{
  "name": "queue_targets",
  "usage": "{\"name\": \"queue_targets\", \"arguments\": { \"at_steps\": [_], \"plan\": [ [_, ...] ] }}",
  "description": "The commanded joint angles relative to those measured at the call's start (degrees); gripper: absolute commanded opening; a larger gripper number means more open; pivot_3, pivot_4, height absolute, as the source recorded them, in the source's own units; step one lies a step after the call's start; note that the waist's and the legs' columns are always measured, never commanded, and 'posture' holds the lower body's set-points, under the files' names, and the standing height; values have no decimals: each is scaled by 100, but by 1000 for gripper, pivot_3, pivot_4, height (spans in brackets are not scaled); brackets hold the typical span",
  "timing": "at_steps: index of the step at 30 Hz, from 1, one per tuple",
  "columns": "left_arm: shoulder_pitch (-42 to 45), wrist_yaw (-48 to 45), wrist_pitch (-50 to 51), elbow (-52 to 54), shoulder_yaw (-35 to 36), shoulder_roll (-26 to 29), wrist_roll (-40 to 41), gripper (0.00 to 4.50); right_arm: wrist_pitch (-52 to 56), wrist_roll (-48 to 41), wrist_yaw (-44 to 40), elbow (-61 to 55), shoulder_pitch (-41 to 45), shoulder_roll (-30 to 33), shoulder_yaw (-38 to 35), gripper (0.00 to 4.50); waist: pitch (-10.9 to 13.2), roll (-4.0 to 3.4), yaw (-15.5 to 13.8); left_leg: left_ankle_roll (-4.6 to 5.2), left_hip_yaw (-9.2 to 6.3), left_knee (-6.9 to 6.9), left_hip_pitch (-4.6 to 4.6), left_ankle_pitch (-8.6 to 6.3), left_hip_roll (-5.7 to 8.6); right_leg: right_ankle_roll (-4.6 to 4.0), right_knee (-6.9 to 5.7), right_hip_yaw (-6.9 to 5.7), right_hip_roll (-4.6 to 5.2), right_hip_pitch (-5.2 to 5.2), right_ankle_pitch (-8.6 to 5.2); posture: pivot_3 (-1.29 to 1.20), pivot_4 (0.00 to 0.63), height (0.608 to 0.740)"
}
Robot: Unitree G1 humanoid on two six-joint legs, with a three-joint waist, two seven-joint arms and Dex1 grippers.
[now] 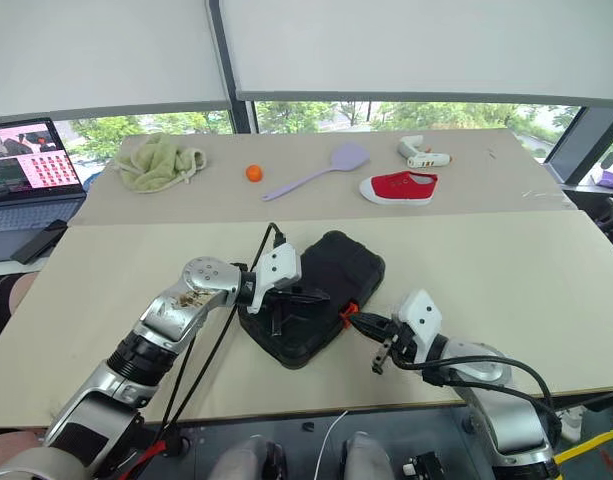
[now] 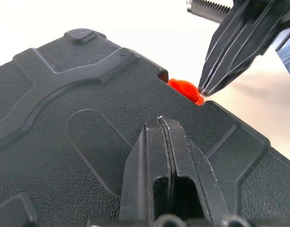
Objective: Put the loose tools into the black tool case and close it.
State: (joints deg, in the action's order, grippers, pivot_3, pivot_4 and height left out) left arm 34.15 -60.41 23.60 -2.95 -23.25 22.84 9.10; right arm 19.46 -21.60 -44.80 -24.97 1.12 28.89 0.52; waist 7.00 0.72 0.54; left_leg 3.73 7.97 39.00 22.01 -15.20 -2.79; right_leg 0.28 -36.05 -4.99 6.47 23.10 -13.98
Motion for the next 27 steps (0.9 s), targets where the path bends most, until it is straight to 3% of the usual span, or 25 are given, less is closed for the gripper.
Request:
{"name": "queue_targets", "arguments": {
  "at_steps": [1, 3, 6, 9, 15, 19, 23, 27],
  "plan": [
    [-567, -134, 479, -581, -642, 149, -368, 52, -20, -15, 35, -246, 18, 107, -42, 0, -34, 8, -48, -4, 1, -9, -2, -3, 2, 2, 7, 0, -2, 1, -2, 0, 150, 740],
    [-609, -132, 261, -526, -394, 107, -215, 52, -63, -31, -28, -232, -74, 216, -154, 0, -57, 34, -99, -7, -3, -17, -2, -5, 1, -12, 13, -4, -8, 0, -5, 0, 150, 740],
    [-727, -143, -162, -167, 529, 25, 464, 52, -75, -207, -228, -271, -361, 583, -668, 0, -63, 21, -117, 19, 0, -16, 7, -5, 3, -35, 16, -2, -4, 1, 0, 0, 150, 740],
    [-941, -289, -473, 316, 1234, 129, 1024, 685, -192, -335, -378, -171, -635, 830, -1127, 0, -50, 21, -78, 25, 9, -17, 37, -7, 5, -34, 15, 34, 4, 11, 1, 0, 150, 740],
    [-1823, -489, -619, 1044, 2550, 1267, 1484, 2849, -949, -255, -874, 432, -1070, 1205, -2034, 1811, 61, -1, -56, 12, 8, -24, 39, -6, -3, -43, 10, 44, -28, 24, -4, 0, 150, 740],
    [-2832, -426, -992, 1136, 3183, 1946, 1249, 4372, -2343, 46, -1469, 1284, -1182, 1387, -2251, 3198, 88, 11, -89, 13, 10, -21, 67, -6, 6, -33, 9, 42, -33, 49, -9, 0, 150, 740],
    [-3788, -257, -1504, 876, 3819, 2114, 1120, 4500, -3215, -3, -2339, 2321, -997, 1680, -2200, 4487, 108, 19, -121, 24, 37, -16, 90, -13, 19, -11, 10, 43, -22, 84, -3, 0, 150, 740],
    [-4237, 71, -2002, 753, 4056, 2019, 877, 4500, -3180, -98, -2464, 3037, -464, 1777, -2104, 4487, 121, 29, -126, 28, 42, -10, 98, -15, 19, -10, 11, 39, 1, 95, -1, 0, 150, 740]
  ]
}}
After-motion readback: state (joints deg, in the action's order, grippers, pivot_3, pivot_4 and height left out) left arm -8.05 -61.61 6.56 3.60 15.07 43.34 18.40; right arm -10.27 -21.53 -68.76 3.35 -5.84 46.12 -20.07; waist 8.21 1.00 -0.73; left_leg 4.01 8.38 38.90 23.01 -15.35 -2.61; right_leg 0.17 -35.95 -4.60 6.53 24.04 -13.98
